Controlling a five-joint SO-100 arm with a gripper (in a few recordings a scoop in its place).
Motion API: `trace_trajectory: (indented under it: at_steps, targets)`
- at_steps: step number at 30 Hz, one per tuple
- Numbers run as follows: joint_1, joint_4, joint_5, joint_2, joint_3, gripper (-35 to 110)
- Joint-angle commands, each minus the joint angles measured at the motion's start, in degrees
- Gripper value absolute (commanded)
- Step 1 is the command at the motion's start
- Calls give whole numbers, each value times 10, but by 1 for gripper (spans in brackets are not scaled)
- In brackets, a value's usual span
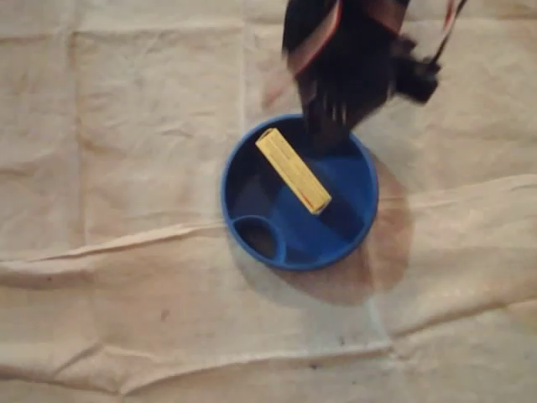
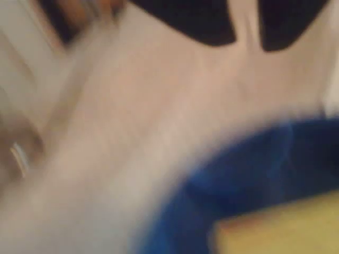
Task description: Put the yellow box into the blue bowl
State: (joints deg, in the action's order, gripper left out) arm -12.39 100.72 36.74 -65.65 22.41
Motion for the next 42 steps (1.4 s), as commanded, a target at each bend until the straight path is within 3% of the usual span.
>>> trace_trajectory:
  at_steps: [1, 10, 26, 35, 42]
  targets:
    - [6, 2, -37, -116, -9, -1]
    - [47, 2, -54, -296, 186, -1]
    - [201, -8, -91, -896, 734, 0]
    - [199, -2, -251, -1078, 812, 0]
    - [195, 0, -330, -1111, 817, 0]
